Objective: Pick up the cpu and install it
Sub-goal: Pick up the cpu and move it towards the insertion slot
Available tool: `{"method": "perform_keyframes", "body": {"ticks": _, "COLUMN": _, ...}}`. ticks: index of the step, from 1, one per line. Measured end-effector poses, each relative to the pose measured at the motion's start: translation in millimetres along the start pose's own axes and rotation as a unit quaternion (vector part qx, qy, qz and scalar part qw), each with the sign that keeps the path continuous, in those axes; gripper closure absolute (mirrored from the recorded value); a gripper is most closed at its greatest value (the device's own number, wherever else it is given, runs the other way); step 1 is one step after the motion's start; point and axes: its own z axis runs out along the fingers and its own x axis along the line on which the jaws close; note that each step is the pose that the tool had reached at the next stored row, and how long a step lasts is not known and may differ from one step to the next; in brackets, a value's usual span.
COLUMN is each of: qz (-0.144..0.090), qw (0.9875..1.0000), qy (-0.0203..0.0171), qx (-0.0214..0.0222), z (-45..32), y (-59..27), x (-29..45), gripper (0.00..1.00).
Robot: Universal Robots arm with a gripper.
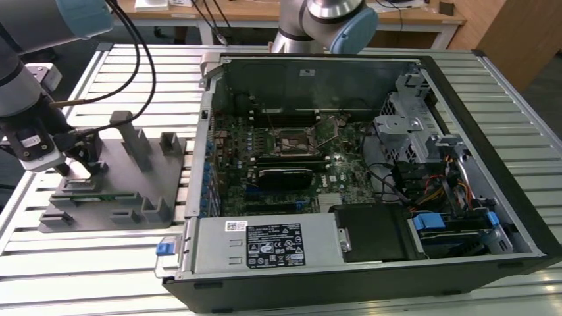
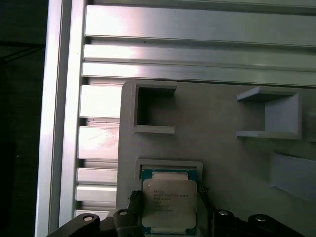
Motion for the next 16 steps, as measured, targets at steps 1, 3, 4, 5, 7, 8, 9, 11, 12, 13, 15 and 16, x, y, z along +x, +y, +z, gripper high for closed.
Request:
{"method": "perform_keyframes", "body": {"ticks": 1, "qz": 0.0, "qw": 1.0, "qy": -0.0001, "qx": -0.0001, "z": 0.1, "y": 0.0, "x": 0.0, "gripper": 0.47}}
{"method": "perform_keyframes", "body": {"ticks": 3, "qz": 0.0, "qw": 1.0, "qy": 0.0, "qx": -0.0003, "z": -0.1, "y": 0.0, "x": 0.1, "gripper": 0.47}}
{"method": "perform_keyframes", "body": {"ticks": 4, "qz": 0.0, "qw": 1.0, "qy": 0.0, "qx": -0.0004, "z": -0.1, "y": 0.0, "x": 0.0, "gripper": 0.47}}
{"method": "perform_keyframes", "body": {"ticks": 5, "qz": 0.0, "qw": 1.0, "qy": 0.0, "qx": -0.0005, "z": -0.1, "y": 0.0, "x": 0.0, "gripper": 0.47}}
{"method": "perform_keyframes", "body": {"ticks": 7, "qz": 0.0, "qw": 1.0, "qy": 0.0001, "qx": -0.0004, "z": -0.6, "y": 0.0, "x": 0.1, "gripper": 0.47}}
{"method": "perform_keyframes", "body": {"ticks": 8, "qz": 0.0, "qw": 1.0, "qy": 0.0002, "qx": -0.0004, "z": -1.0, "y": 0.0, "x": 0.0, "gripper": 0.47}}
{"method": "perform_keyframes", "body": {"ticks": 9, "qz": 0.0, "qw": 1.0, "qy": 0.0002, "qx": -0.0004, "z": -1.4, "y": 0.0, "x": 0.0, "gripper": 0.47}}
{"method": "perform_keyframes", "body": {"ticks": 11, "qz": 0.0, "qw": 1.0, "qy": 0.0, "qx": -0.0005, "z": -2.1, "y": 0.1, "x": 0.0, "gripper": 0.47}}
{"method": "perform_keyframes", "body": {"ticks": 12, "qz": 0.0, "qw": 1.0, "qy": 0.0, "qx": -0.0005, "z": -2.2, "y": 0.1, "x": 0.0, "gripper": 0.47}}
{"method": "perform_keyframes", "body": {"ticks": 13, "qz": 0.0, "qw": 1.0, "qy": 0.0, "qx": -0.0005, "z": -2.4, "y": 0.1, "x": 0.0, "gripper": 0.47}}
{"method": "perform_keyframes", "body": {"ticks": 15, "qz": 0.0, "qw": 1.0, "qy": 0.0, "qx": -0.0005, "z": -3.0, "y": 0.1, "x": 0.0, "gripper": 0.47}}
{"method": "perform_keyframes", "body": {"ticks": 16, "qz": 0.0, "qw": 1.0, "qy": 0.0001, "qx": -0.0005, "z": -3.3, "y": 0.1, "x": 0.1, "gripper": 0.47}}
